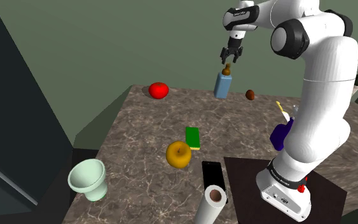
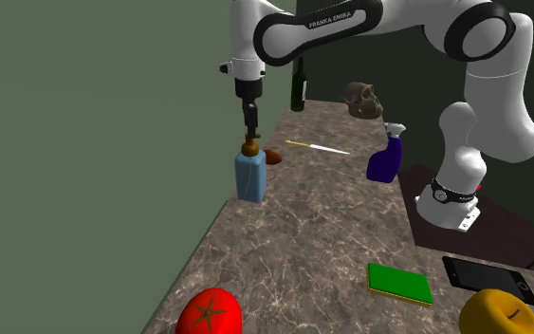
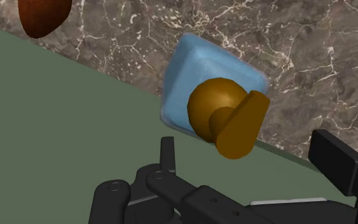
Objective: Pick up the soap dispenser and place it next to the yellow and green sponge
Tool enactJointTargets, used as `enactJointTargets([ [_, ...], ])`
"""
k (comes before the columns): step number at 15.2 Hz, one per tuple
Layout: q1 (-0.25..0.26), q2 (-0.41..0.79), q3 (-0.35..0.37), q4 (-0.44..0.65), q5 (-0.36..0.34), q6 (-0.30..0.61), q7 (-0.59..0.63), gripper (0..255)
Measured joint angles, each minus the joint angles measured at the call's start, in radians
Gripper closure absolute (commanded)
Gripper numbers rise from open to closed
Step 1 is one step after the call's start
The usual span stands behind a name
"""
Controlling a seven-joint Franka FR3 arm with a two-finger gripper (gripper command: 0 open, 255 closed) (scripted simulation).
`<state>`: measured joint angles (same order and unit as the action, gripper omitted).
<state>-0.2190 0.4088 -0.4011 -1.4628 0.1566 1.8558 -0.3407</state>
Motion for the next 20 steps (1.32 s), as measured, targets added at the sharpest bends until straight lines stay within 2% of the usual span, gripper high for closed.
enactJointTargets([
  [5,0.0,0.016,0.003,-0.041,0.007,0.056,-0.005,0],
  [11,0.001,0.017,0.004,-0.049,0.008,0.064,-0.005,0],
  [12,0.001,0.017,0.004,-0.049,0.008,0.064,-0.005,255],
  [20,0.001,0.017,0.004,-0.049,0.008,0.065,-0.005,255],
])
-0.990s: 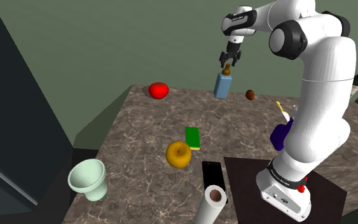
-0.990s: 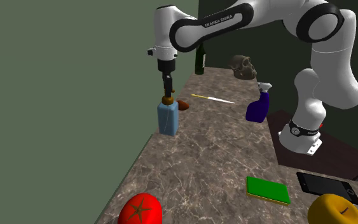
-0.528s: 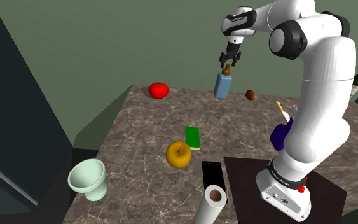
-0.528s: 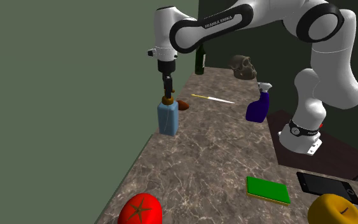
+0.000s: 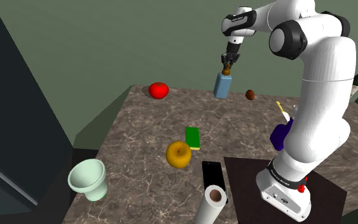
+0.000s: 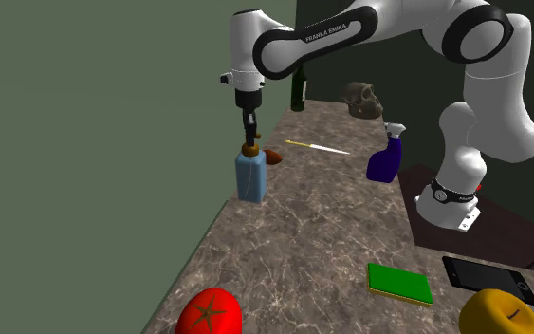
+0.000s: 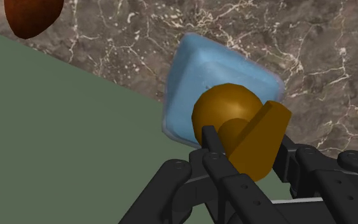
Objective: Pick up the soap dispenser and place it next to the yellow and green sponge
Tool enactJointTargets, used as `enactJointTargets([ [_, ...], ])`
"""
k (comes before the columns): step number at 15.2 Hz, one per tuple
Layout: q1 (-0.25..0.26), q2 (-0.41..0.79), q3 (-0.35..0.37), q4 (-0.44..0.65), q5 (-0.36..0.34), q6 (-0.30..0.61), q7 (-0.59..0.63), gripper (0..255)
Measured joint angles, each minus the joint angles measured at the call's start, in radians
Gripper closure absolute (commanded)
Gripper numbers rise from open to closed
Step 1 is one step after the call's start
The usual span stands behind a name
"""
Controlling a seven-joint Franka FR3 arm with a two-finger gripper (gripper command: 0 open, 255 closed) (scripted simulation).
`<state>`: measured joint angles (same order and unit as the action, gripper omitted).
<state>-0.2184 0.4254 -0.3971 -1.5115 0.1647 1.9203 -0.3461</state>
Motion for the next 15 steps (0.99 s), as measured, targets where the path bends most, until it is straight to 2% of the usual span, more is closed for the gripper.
enactJointTargets([
  [4,0.0,-0.002,-0.001,0.012,-0.002,-0.015,0.002,255],
  [15,-0.01,-0.015,-0.007,0.14,-0.01,-0.154,0.008,255],
])
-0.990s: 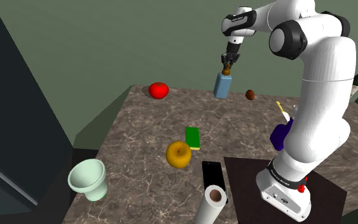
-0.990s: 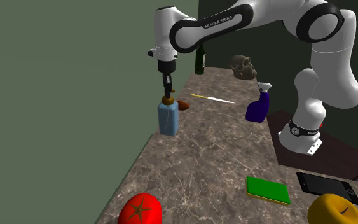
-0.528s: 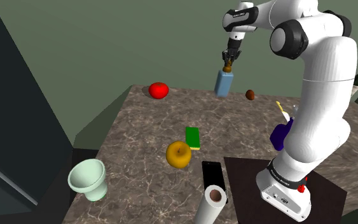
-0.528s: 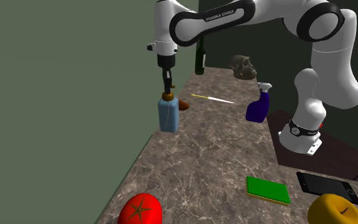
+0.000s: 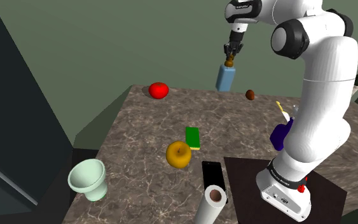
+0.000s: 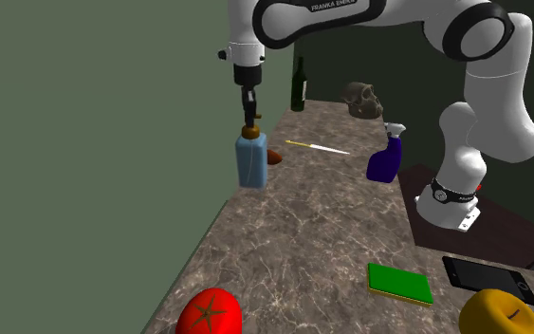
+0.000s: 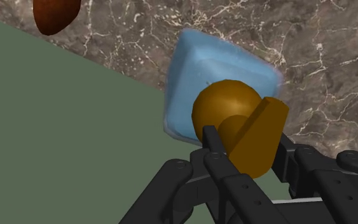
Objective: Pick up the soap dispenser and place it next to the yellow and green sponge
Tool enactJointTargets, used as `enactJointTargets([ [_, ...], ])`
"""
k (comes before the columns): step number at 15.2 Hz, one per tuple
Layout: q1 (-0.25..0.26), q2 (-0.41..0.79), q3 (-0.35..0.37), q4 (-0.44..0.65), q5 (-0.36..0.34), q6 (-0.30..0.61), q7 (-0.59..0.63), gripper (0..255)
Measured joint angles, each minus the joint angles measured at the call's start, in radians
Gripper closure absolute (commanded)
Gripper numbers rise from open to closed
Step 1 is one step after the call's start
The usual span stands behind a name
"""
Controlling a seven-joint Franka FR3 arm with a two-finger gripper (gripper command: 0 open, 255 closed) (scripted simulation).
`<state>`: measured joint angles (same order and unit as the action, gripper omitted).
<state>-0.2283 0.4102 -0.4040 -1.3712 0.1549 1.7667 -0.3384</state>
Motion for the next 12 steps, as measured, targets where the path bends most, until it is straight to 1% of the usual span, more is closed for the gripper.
enactJointTargets([
  [4,-0.007,0.005,-0.001,0.061,0.001,-0.056,0.001,255],
  [6,-0.002,-0.01,-0.002,0.067,-0.005,-0.077,0.007,255],
  [12,0.086,-0.221,0.002,-0.116,-0.087,-0.088,0.085,255],
])
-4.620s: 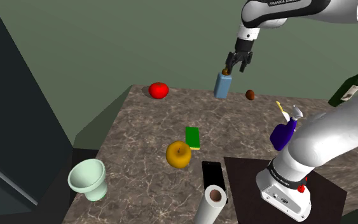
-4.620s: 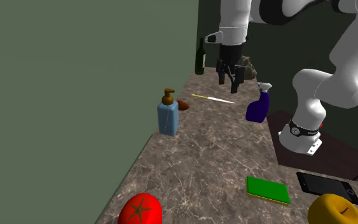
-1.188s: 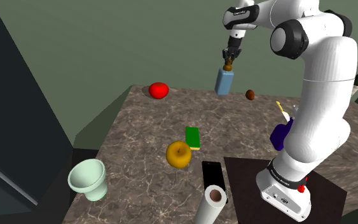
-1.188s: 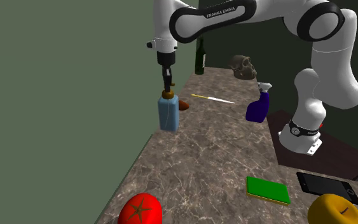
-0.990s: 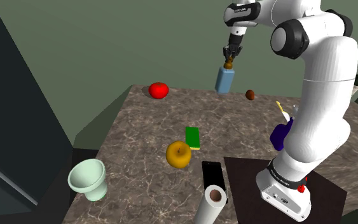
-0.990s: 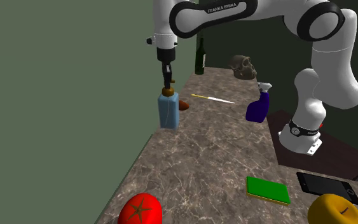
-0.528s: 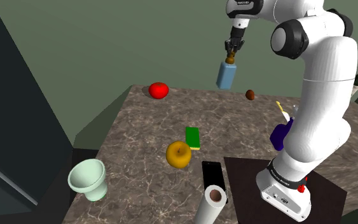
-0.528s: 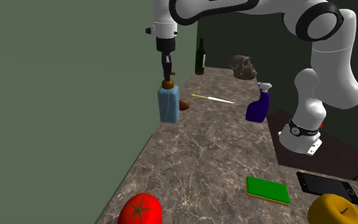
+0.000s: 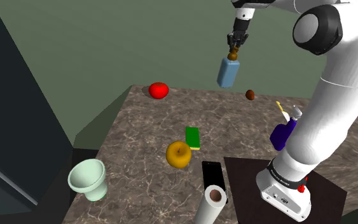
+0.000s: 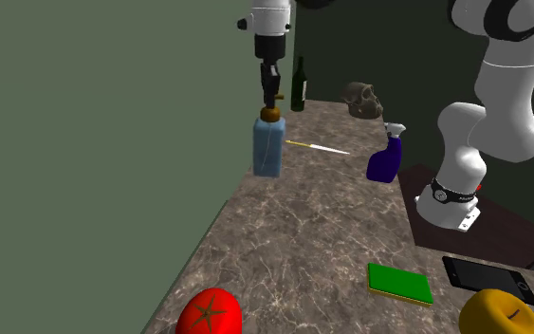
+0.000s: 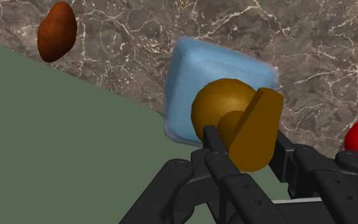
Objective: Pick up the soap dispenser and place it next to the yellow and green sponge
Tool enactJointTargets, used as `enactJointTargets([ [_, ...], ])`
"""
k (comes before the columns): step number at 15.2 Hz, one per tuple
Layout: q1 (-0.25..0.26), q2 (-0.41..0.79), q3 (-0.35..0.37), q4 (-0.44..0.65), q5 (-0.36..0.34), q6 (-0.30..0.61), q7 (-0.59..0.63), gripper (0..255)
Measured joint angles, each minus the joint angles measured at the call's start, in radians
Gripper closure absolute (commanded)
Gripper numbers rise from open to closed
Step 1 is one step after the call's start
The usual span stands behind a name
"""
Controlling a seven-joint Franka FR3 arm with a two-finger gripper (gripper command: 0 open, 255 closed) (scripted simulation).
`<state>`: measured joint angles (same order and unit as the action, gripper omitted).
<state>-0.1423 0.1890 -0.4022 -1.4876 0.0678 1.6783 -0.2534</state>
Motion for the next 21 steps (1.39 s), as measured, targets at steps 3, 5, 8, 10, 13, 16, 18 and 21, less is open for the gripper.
enactJointTargets([
  [3,0.035,-0.11,0.012,-0.086,-0.045,-0.017,0.046,255],
  [5,0.049,-0.157,0.022,-0.089,-0.063,-0.055,0.071,255],
  [8,0.077,-0.254,0.049,-0.149,-0.098,-0.087,0.126,255],
  [10,0.09,-0.303,0.067,-0.166,-0.113,-0.116,0.157,255],
  [13,0.109,-0.385,0.104,-0.193,-0.134,-0.17,0.213,255],
  [16,0.124,-0.46,0.141,-0.212,-0.148,-0.226,0.263,255],
  [18,0.132,-0.497,0.165,-0.216,-0.151,-0.26,0.294,255],
  [21,0.144,-0.545,0.202,-0.204,-0.15,-0.321,0.34,255],
])
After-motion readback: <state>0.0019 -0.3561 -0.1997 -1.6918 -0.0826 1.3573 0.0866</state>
